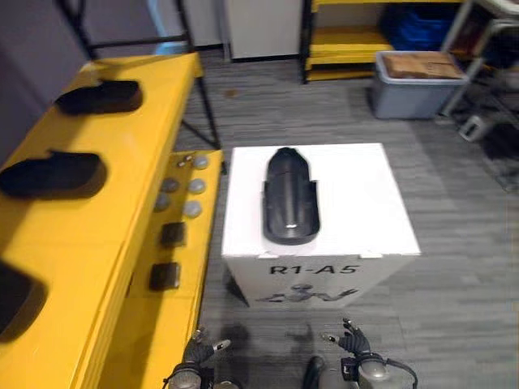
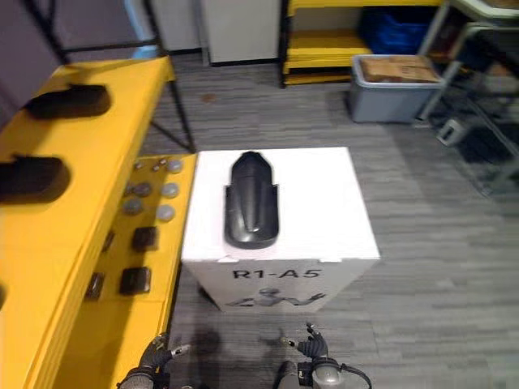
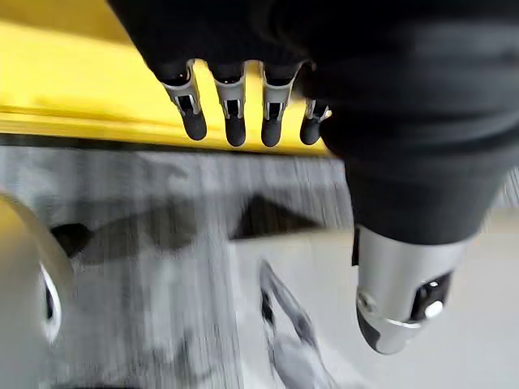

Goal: Walk over and take plastic housings, then place them on the shelf

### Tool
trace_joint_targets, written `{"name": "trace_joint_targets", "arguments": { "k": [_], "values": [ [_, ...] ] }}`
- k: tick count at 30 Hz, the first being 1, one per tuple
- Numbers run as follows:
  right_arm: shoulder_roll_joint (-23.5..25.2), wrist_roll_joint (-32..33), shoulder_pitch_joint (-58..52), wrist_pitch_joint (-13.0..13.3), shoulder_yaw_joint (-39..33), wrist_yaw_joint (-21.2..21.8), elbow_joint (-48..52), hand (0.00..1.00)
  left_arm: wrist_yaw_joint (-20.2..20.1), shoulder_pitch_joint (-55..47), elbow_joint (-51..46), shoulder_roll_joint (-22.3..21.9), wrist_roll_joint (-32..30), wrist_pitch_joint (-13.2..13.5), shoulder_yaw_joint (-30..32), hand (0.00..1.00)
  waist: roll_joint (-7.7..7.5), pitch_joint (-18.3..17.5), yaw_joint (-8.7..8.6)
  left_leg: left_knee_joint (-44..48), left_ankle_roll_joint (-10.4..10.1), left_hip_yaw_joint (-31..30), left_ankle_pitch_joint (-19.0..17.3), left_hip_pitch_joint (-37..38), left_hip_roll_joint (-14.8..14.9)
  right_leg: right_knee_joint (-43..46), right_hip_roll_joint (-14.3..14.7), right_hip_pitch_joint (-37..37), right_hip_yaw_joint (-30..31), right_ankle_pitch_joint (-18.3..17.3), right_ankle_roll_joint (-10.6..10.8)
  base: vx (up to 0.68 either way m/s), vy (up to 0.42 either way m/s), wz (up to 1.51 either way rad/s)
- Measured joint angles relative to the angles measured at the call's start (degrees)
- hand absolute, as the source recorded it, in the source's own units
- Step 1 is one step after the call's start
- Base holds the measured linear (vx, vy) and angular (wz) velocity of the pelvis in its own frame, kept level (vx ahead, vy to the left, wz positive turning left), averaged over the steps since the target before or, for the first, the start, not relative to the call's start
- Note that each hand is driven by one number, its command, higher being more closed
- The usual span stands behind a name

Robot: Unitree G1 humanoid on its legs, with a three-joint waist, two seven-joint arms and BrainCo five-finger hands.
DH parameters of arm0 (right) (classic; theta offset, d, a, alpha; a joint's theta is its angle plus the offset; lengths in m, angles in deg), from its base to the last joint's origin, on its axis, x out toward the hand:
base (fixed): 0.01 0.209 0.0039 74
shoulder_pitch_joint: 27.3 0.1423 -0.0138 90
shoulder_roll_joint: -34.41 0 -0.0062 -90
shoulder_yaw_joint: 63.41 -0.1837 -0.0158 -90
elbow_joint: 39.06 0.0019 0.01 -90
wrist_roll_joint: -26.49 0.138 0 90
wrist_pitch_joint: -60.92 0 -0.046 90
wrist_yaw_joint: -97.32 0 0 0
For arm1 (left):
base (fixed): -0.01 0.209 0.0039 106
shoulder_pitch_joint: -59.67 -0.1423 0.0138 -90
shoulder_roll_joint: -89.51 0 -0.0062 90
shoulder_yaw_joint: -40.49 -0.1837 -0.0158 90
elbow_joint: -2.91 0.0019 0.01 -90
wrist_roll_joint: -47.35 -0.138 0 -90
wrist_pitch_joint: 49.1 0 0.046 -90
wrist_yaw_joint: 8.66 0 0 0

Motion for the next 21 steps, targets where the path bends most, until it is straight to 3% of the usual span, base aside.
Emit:
{"name": "trace_joint_targets", "arguments": {
  "k": [2,4,7,10,13,21],
  "values": [
    [-0.33,0.14,-0.68,0.03,-0.04,-0.12,0.06,0.00,0.06,0.15,0.58,0.20,-0.19,0.11,0.04,0.00,0.76,-0.47,-0.10,1.55,0.30,-0.21,-0.52,0.22,1.48,-1.06,2.01,1.09,0.43,0.04,0.18,0.09,-0.005,-0.29],
    [0.06,0.62,-1.31,0.09,-0.03,-0.24,0.17,0.00,0.08,1.07,2.05,0.60,-0.63,-0.11,-0.40,0.00,0.05,-0.44,-0.11,3.57,0.29,-0.06,-0.53,-0.95,2.33,-2.75,2.52,1.44,0.85,0.45,0.58,0.08,-0.036,-0.13],
    [0.05,1.55,-1.79,0.09,-0.18,-0.30,0.23,0.00,0.07,2.04,2.89,0.37,-0.96,-0.58,-0.47,0.00,0.29,0.70,-0.11,6.91,0.25,-0.52,-0.52,-1.65,3.26,-3.77,2.88,2.81,0.97,0.58,0.58,0.04,-0.023,-0.01],
    [0.16,2.89,-3.03,0.12,-2.27,-0.90,3.92,0.00,0.27,1.96,3.28,0.27,-0.91,-0.58,-0.47,0.00,-0.16,1.65,-0.15,10.70,-0.65,-5.69,-0.93,-2.58,2.73,-4.80,2.58,5.33,1.47,0.64,0.48,0.01,0.001,-0.03],
    [-0.12,3.61,-3.42,0.24,-5.69,-1.80,9.00,0.00,0.59,1.55,3.27,0.68,-0.74,-0.58,-0.37,0.00,1.17,1.14,-0.28,2.07,-1.12,-8.42,-0.11,0.58,0.80,-4.80,3.19,4.62,2.76,0.90,0.96,-0.02,0.063,-0.19],
    [-2.00,4.09,-9.97,0.80,-19.28,-3.45,37.58,0.00,0.51,-1.90,1.85,1.48,0.24,-0.56,1.90,0.00,0.19,0.31,-1.34,-7.53,-0.60,-8.46,2.85,3.11,-2.35,-4.77,1.50,2.64,2.85,1.63,1.97,-0.03,0.055,0.02]
  ]
}}
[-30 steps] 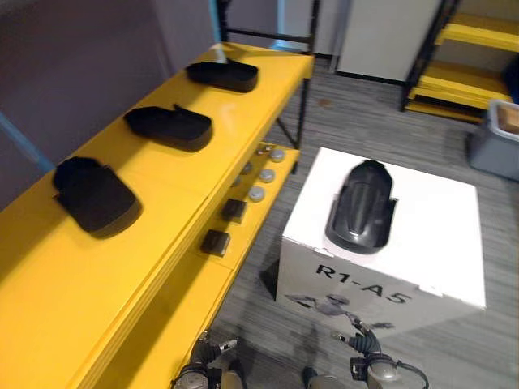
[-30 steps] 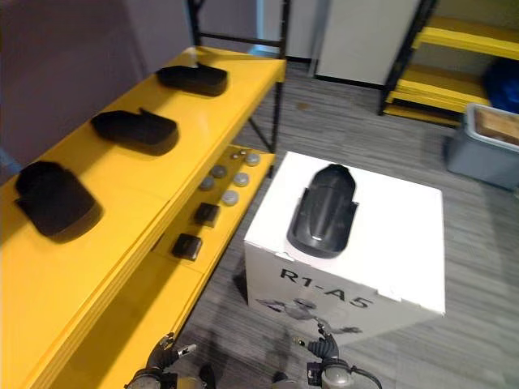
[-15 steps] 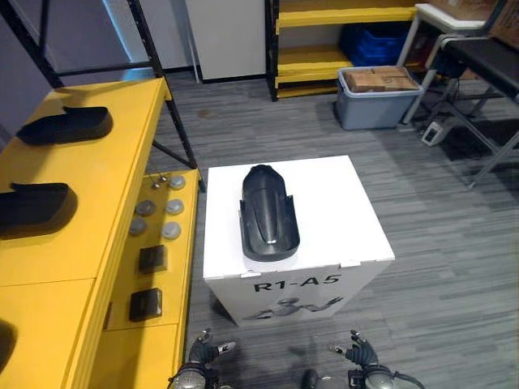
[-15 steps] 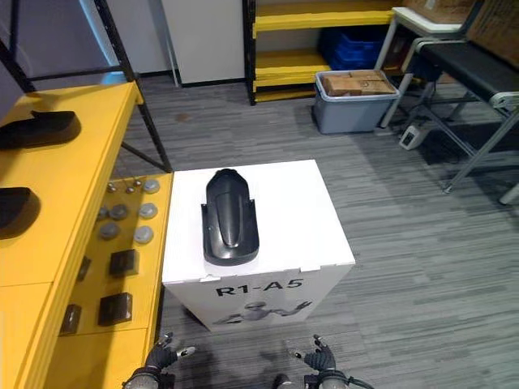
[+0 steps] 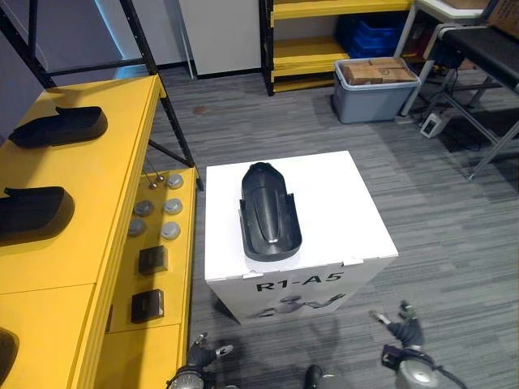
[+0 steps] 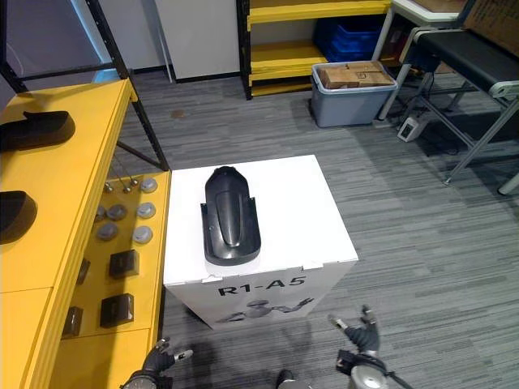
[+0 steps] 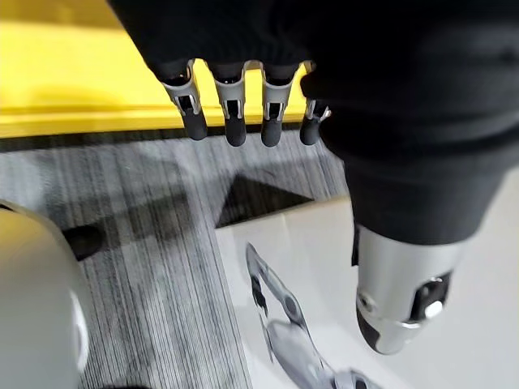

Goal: Walk over and take plastic housings, then place them on the shelf

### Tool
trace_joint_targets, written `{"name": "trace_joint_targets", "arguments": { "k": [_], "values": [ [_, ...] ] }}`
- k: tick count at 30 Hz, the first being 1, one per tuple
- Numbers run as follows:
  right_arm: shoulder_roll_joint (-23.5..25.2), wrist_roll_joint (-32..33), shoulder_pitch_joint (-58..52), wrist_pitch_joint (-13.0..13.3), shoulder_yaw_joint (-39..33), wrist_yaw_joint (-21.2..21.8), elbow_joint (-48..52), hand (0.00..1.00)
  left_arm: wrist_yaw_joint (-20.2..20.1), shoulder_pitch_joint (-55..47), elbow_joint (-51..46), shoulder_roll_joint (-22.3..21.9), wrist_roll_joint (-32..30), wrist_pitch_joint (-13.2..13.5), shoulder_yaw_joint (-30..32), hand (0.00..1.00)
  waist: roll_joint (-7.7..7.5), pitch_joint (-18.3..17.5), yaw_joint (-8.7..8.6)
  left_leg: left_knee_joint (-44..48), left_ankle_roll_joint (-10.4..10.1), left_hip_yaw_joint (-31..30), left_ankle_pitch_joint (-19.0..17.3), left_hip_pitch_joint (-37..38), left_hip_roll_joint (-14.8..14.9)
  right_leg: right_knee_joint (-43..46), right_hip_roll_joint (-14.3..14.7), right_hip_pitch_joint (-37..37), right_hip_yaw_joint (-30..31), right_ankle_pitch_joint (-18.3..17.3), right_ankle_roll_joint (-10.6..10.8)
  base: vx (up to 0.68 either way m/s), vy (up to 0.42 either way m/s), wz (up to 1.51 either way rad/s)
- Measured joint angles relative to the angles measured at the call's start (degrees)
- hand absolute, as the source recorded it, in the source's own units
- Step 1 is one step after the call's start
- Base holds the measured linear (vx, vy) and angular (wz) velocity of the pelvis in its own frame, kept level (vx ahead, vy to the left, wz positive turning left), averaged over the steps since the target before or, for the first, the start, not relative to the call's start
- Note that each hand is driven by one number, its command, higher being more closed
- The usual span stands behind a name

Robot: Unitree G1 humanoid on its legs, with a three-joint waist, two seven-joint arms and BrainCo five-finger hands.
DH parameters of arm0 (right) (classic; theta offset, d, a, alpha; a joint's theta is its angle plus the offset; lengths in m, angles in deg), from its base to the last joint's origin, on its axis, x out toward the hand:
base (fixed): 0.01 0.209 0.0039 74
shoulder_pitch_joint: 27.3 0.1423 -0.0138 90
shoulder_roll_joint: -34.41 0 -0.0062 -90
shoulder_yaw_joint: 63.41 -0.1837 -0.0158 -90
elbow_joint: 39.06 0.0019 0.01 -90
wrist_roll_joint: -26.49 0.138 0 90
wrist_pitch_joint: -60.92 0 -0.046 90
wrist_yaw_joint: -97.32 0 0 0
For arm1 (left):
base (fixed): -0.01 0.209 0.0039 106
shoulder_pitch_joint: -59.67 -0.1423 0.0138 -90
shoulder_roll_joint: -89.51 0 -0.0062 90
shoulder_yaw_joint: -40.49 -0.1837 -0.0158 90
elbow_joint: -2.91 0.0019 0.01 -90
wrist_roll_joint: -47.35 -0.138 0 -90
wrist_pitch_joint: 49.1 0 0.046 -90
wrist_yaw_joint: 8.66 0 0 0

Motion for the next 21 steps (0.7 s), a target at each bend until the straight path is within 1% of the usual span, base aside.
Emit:
{"name": "trace_joint_targets", "arguments": {
  "k": [3,4,6,7,10,11,12,13,14,15,16,17,18,19,21],
  "values": [
    [-2.13,-0.29,-0.17,0.05,-1.90,-0.14,6.75,0.00,-0.20,-1.36,-0.03,0.62,0.02,0.01,-0.03,0.00,-0.37,-0.21,-0.11,-1.63,-0.17,0.11,0.87,0.58,0.04,-0.12,0.29,-0.28,0.19,0.15,-0.20,-0.04,-0.027,-0.03],
    [-3.29,-0.36,-0.35,0.08,-2.56,-0.13,10.59,0.00,-0.25,-1.87,-0.12,0.71,0.04,0.02,0.06,0.00,-0.58,-0.44,-0.15,-2.41,-0.17,0.11,1.22,0.76,0.05,-0.21,0.44,-0.41,0.21,0.17,-0.22,-0.04,-0.032,-0.04],
    [-6.04,-1.40,-0.06,0.49,-2.42,0.64,17.18,0.00,-0.57,-2.56,-0.33,0.75,0.02,0.15,0.00,0.00,-0.65,-1.35,-0.06,-3.38,-0.18,0.33,1.41,0.78,0.15,-0.22,0.83,-1.27,0.91,0.31,-0.40,-0.03,-0.023,-0.13],
    [-6.86,-1.53,0.22,0.72,-2.05,0.85,18.88,0.00,-0.59,-2.78,-0.42,0.76,0.02,0.24,0.01,0.00,-0.67,-1.46,-0.08,-3.52,-0.18,0.37,1.42,0.83,0.17,-0.22,0.91,-1.32,1.05,0.43,-0.42,-0.02,-0.011,-0.17],
    [-10.61,-1.57,2.40,2.76,0.78,2.23,25.76,0.00,-1.36,-3.07,-0.40,1.04,0.02,0.87,-0.10,0.00,-1.16,-1.99,-0.10,-3.72,-0.15,0.39,1.45,0.83,0.20,-1.14,1.14,-1.29,1.47,1.05,-0.46,-0.02,0.003,-0.08],
    [-11.71,-1.54,4.68,3.83,3.07,2.69,26.80,0.00,-1.66,-3.16,-0.40,1.31,0.02,1.37,-0.16,0.00,-1.34,-2.24,-0.09,-3.81,-0.14,0.39,1.46,0.83,0.22,-1.42,1.28,-1.22,1.59,1.45,-0.44,-0.03,0.014,-0.07],
    [-13.22,-1.54,7.48,4.51,6.37,3.16,26.82,0.00,-1.87,-3.19,-0.40,1.50,0.02,1.63,-0.18,0.00,-1.53,-2.53,-0.05,-3.98,-0.14,0.38,1.46,0.79,0.23,-1.86,1.38,-1.17,1.62,1.89,-0.43,-0.02,0.013,-0.05],
    [-13.84,-1.56,8.91,4.55,8.25,3.33,26.80,0.00,-1.98,-3.19,-0.41,1.57,0.03,1.75,-0.22,0.00,-1.66,-2.61,0.08,-4.11,-0.13,0.36,1.47,0.78,0.23,-2.16,1.45,-1.12,1.63,2.14,-0.49,0.00,0.000,0.00],
    [-14.62,-1.60,11.93,4.66,11.68,3.69,26.42,0.00,-2.37,-3.13,-0.51,1.71,0.03,1.95,-0.24,0.00,-1.84,-2.70,0.53,-4.28,-0.12,0.32,1.47,0.74,0.22,-2.58,1.51,-1.12,1.67,2.52,-0.53,-0.03,0.022,0.01],
    [-14.69,-1.64,14.87,5.00,14.45,3.89,25.14,0.00,-2.68,-3.10,-0.64,1.77,0.04,2.09,-0.42,0.00,-1.97,-2.80,1.01,-4.45,-0.03,0.14,1.54,0.70,0.18,-3.39,1.58,-0.81,1.55,3.09,-0.44,-0.03,0.023,0.02],
    [-14.69,-1.66,16.24,5.06,15.62,3.97,24.17,0.00,-2.72,-3.06,-0.71,1.79,0.04,2.16,-0.63,0.00,-1.99,-2.81,1.46,-4.53,0.00,0.07,1.55,0.70,0.16,-3.80,1.60,-0.64,1.48,3.34,-0.41,-0.03,0.022,0.05],
    [-14.68,-2.01,18.70,5.09,17.66,3.97,21.74,0.00,-2.69,-2.98,-0.84,2.00,0.05,2.23,-1.14,0.00,-1.98,-2.82,2.31,-4.69,0.09,-0.10,1.61,0.65,0.10,-4.58,1.63,-0.28,1.30,3.77,-0.43,-0.02,0.018,0.05],
    [-14.60,-2.21,19.99,5.11,18.67,3.96,20.24,0.00,-2.69,-2.95,-0.84,2.17,0.04,2.24,-1.46,0.00,-1.97,-2.85,2.81,-4.82,0.12,-0.37,1.64,0.60,0.07,-5.02,1.66,-0.12,1.16,4.02,-0.43,-0.03,0.020,0.06],
    [-14.25,-3.55,22.77,4.83,20.39,3.51,16.99,0.00,-2.65,-2.92,-0.83,2.48,0.06,2.22,-1.92,0.00,-1.97,-2.85,3.46,-5.30,0.19,-0.73,1.74,0.46,0.05,-5.82,1.79,-0.05,0.99,4.44,-0.40,-0.03,0.014,0.15],
    [-12.41,-5.63,26.98,3.99,21.66,2.90,11.25,0.00,-2.53,-2.92,-0.81,2.69,0.07,2.14,-2.32,0.00,-2.00,-2.85,3.64,-5.83,0.23,-1.94,2.37,-0.59,-0.12,-7.30,1.75,-0.04,-0.12,5.26,-0.39,-0.03,0.008,0.25]
  ]
}}
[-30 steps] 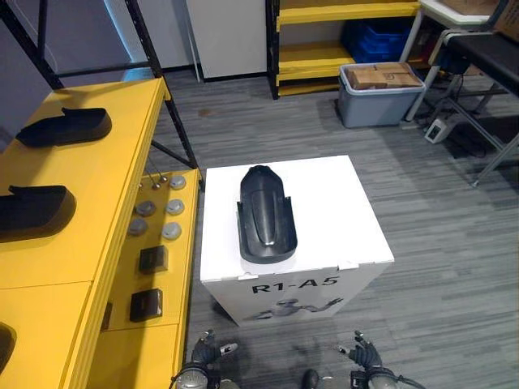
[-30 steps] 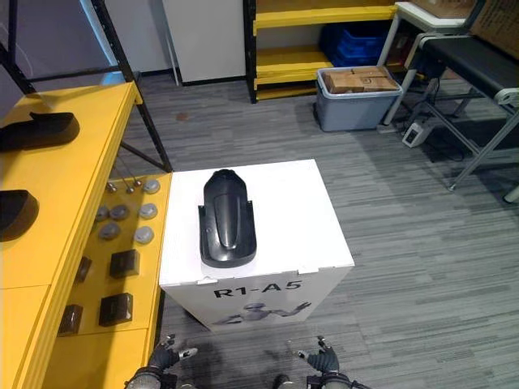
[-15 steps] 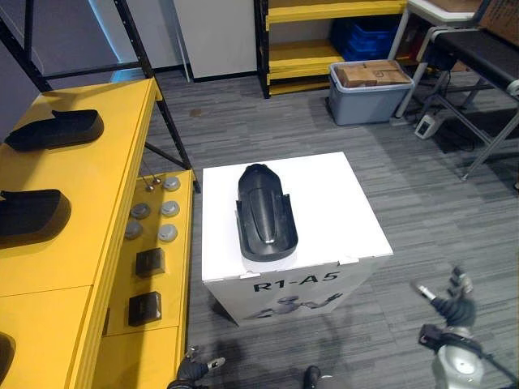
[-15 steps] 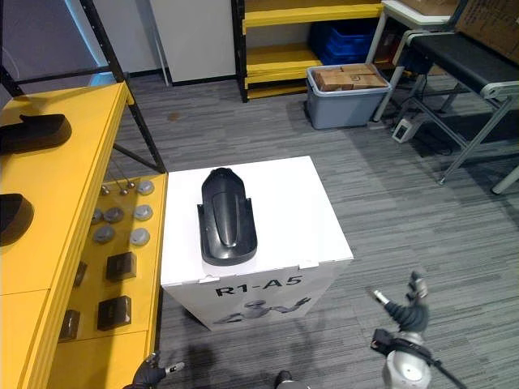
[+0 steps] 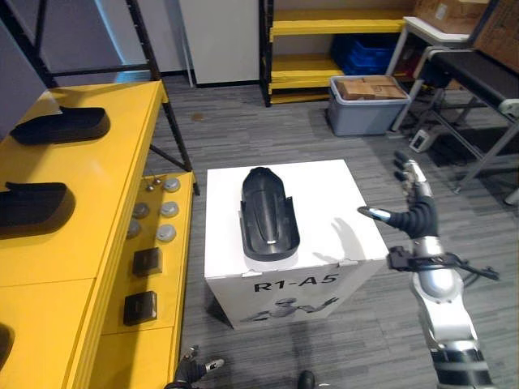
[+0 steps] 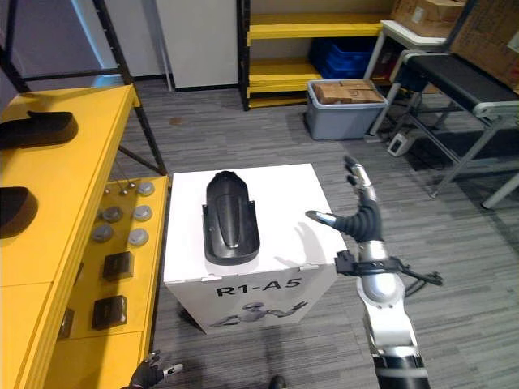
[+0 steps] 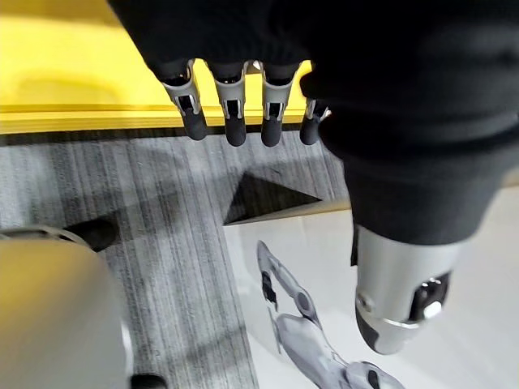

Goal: Walk over and take plastic housings, then place them on the shelf

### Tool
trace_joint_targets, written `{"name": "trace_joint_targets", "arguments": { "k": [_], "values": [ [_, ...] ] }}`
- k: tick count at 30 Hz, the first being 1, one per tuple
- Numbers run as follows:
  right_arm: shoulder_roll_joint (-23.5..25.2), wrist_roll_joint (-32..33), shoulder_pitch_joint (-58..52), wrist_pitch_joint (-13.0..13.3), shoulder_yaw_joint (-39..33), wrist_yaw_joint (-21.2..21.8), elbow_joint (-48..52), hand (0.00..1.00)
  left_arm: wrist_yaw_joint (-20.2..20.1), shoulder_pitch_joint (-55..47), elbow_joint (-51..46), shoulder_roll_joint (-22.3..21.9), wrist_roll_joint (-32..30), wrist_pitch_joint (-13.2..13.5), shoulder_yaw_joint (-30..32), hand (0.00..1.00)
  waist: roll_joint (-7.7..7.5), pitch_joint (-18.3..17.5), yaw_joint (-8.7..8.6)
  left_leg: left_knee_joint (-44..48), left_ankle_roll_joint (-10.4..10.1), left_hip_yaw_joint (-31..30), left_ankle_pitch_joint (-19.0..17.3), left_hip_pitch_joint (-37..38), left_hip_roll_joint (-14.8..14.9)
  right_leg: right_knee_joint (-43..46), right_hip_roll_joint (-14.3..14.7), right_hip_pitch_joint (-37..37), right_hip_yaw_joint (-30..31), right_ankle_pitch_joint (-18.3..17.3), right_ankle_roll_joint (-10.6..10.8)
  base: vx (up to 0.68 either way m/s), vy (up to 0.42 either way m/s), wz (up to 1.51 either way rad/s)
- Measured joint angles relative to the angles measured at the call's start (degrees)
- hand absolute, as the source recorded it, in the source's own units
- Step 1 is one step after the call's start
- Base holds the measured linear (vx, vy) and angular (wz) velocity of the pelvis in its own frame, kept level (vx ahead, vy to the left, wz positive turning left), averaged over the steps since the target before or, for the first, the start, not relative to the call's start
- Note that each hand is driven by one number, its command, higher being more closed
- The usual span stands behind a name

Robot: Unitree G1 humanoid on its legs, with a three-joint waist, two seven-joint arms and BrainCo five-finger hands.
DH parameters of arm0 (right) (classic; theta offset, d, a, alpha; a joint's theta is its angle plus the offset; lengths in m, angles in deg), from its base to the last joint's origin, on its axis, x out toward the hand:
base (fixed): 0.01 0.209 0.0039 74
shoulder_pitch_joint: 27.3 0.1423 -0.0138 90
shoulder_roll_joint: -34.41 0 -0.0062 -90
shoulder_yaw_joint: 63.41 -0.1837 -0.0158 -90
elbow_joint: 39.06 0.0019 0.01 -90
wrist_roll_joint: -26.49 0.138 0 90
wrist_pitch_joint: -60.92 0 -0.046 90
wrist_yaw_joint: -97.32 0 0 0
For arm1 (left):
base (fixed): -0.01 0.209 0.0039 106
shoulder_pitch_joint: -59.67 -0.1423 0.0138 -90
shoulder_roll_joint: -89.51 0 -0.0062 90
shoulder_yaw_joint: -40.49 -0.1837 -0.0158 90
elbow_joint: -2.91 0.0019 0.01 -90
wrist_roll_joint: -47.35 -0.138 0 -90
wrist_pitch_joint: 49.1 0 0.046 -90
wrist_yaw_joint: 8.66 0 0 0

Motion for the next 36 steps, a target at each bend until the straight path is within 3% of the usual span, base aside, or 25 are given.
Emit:
{"name": "trace_joint_targets", "arguments": {
  "k": [5,8,13,25,26,36],
  "values": [
    [7.52,-10.66,6.52,-6.24,-0.25,-6.27,-16.34,0.00,1.61,0.06,-0.06,-0.12,0.42,-0.22,0.04,0.00,0.06,0.03,2.52,-0.61,-0.05,-1.96,0.65,-0.72,0.00,-2.29,0.22,0.92,-1.91,0.74,-0.24,0.02,0.003,0.17],
    [11.11,-13.99,8.65,-8.94,-0.84,-9.32,-20.89,0.00,2.45,0.02,-0.12,-0.25,1.43,-0.44,0.07,0.00,0.06,0.25,3.00,-0.60,0.03,-2.41,0.70,-0.91,-0.24,-3.07,0.08,1.35,-2.26,0.99,-0.08,0.03,0.024,0.09],
    [12.89,-14.76,10.91,-10.40,-3.02,-12.73,-26.62,0.00,3.42,0.01,-0.30,-0.23,2.07,-0.41,0.08,0.00,-0.15,1.38,3.73,-0.52,0.59,-4.02,1.13,-1.78,-1.13,-4.84,-0.58,2.32,-3.63,1.89,0.21,0.00,0.036,0.17],
    [13.11,-18.68,23.68,-11.74,-2.94,-13.55,-40.29,0.00,5.18,0.18,-1.25,0.45,3.80,-0.42,0.02,0.00,-0.82,6.45,5.22,-0.62,0.76,-5.43,1.68,-4.01,-1.52,-5.88,-0.78,0.80,-4.35,3.66,-0.03,-0.05,0.025,0.03],
    [13.06,-19.41,24.57,-11.95,-2.96,-13.62,-40.93,1.00,5.45,0.25,-1.25,0.51,4.33,-0.42,0.02,0.00,-0.92,6.67,5.26,-0.62,0.73,-5.44,1.76,-4.20,-1.52,-5.88,-0.79,0.60,-4.35,3.72,-0.06,0.00,0.000,0.00],
    [10.33,-23.28,30.48,-13.49,-2.23,-13.82,-46.97,1.00,6.58,1.81,-1.02,1.14,4.45,-0.53,-0.16,0.00,-2.00,7.64,5.55,-0.75,0.74,-5.35,1.77,-4.13,-1.52,-6.04,-0.71,0.61,-4.17,3.73,-0.08,0.00,0.001,0.00]
  ]
}}
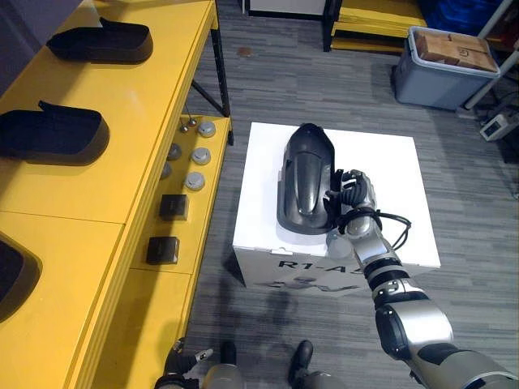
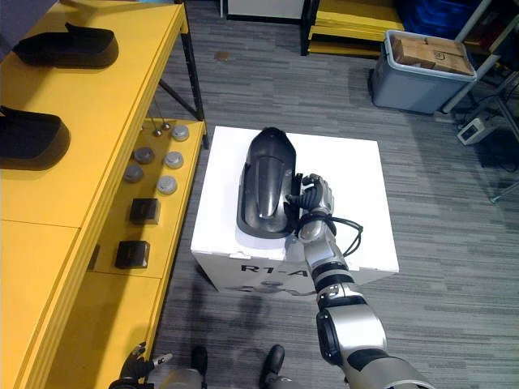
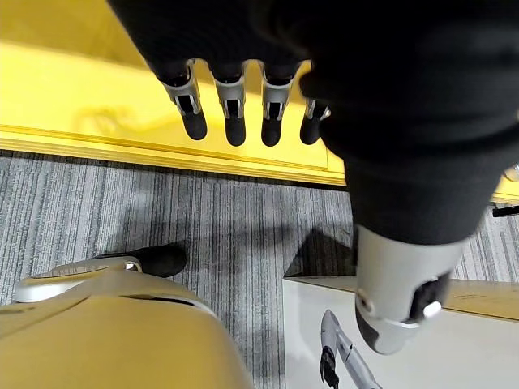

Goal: Walk over and take plastic housings, then place them on the shelf

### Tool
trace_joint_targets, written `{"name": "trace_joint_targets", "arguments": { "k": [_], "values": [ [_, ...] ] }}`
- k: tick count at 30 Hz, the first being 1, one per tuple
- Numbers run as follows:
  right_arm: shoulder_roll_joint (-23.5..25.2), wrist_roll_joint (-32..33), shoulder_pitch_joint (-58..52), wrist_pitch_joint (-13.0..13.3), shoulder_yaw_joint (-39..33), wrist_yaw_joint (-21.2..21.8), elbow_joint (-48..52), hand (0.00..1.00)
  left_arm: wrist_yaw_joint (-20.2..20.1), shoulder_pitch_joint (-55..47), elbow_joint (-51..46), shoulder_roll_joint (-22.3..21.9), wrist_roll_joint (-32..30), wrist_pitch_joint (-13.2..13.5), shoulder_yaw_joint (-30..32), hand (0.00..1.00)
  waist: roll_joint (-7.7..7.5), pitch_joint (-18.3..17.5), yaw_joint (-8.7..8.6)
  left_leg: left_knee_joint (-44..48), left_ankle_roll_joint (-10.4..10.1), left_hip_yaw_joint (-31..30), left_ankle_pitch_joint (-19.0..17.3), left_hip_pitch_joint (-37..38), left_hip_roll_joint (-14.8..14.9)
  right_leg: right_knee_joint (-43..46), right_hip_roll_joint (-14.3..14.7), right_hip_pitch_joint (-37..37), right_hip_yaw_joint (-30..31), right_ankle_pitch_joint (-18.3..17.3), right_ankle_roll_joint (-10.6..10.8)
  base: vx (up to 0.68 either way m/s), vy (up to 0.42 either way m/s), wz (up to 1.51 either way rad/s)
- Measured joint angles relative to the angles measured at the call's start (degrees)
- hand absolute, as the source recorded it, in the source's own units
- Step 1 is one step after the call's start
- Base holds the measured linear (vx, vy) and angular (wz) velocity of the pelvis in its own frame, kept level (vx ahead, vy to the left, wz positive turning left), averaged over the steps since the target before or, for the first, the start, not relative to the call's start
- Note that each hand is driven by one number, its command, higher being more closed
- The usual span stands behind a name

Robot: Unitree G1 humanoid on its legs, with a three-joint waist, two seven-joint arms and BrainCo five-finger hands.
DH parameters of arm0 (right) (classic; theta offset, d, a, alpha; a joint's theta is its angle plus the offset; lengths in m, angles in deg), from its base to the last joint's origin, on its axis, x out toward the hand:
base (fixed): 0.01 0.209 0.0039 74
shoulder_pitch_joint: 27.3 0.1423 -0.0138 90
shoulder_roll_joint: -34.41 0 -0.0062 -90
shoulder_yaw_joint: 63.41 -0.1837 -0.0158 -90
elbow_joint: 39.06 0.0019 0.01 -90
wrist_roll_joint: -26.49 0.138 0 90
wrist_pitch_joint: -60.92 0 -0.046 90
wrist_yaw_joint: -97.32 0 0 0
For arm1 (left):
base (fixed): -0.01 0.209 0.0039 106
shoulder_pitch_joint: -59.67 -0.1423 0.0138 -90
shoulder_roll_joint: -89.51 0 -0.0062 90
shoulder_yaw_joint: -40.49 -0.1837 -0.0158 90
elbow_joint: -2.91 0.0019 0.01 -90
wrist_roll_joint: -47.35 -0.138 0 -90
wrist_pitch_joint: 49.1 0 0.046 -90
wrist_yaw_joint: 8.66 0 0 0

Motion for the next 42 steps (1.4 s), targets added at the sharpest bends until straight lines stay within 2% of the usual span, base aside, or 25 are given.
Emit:
{"name": "trace_joint_targets", "arguments": {
  "k": [5,9,13,19,29,34,37,42],
  "values": [
    [-0.43,0.05,-0.17,0.06,1.06,1.73,0.58,1.00,0.05,0.23,0.05,0.00,0.00,-0.01,-0.08,0.00,-0.15,0.21,0.06,-0.69,0.00,1.26,0.00,1.20,0.00,-0.03,0.09,0.14,1.21,0.00,0.00,0.01,0.019,-0.11],
    [-0.37,0.02,-4.97,0.11,2.28,3.23,7.96,1.00,0.01,0.32,0.14,-0.01,0.00,-0.02,-0.07,0.00,-0.17,0.22,-0.04,-0.76,0.00,1.42,-0.01,1.52,-0.01,0.00,0.08,0.30,1.66,0.00,0.01,0.00,0.012,-0.03],
    [0.06,0.00,-10.37,0.16,2.21,3.26,14.06,1.00,-0.19,0.23,0.05,-0.05,-0.03,-0.05,0.05,0.00,-0.18,0.20,-0.19,-0.71,0.00,1.70,-0.01,1.93,-0.04,0.25,0.05,0.42,2.47,-0.01,0.01,-0.01,0.017,-0.04],
    [0.73,0.04,-19.02,0.32,1.94,2.62,27.69,1.00,-0.39,-0.43,-0.15,-0.03,-0.07,-0.05,0.26,0.00,-0.16,-0.12,-1.58,-0.64,-0.02,1.62,-0.03,3.08,-0.05,0.33,0.02,1.55,2.53,-0.04,0.05,-0.03,0.012,0.00],
    [1.02,0.07,-26.67,0.91,-0.12,0.83,37.87,1.00,-0.45,-2.31,-2.34,-0.85,-0.09,-0.03,1.50,0.00,-0.06,-2.63,-2.75,-0.67,-0.03,1.33,-0.03,3.39,0.00,0.23,0.09,1.85,2.48,-0.01,0.09,-0.01,0.005,0.00],
    [1.26,0.17,-29.59,2.73,-0.24,0.16,44.95,1.00,-0.29,-3.04,-9.36,-2.82,-0.07,0.25,1.40,0.00,0.04,-3.57,-2.75,-0.54,0.00,1.15,-0.01,3.32,0.00,0.14,0.05,1.98,2.40,-0.01,0.10,0.00,0.000,0.00],
    [1.51,0.17,-30.12,4.33,-0.21,-0.50,48.39,1.00,-0.17,-4.37,-18.24,-5.45,-0.05,0.71,1.36,0.00,0.06,-4.03,-2.81,-0.27,0.03,1.13,-0.03,3.32,0.01,0.34,0.01,2.01,2.43,-0.09,0.19,0.00,0.000,0.00],
    [1.80,0.06,-31.46,5.01,-0.05,-1.16,53.79,1.00,1.74,-5.95,-34.27,-6.68,-0.05,1.47,1.69,0.00,0.98,-5.11,-2.81,-0.28,0.04,0.95,-0.04,3.43,0.03,0.33,0.02,2.20,2.31,-0.11,0.22,-0.01,0.003,0.00]
  ]
}}
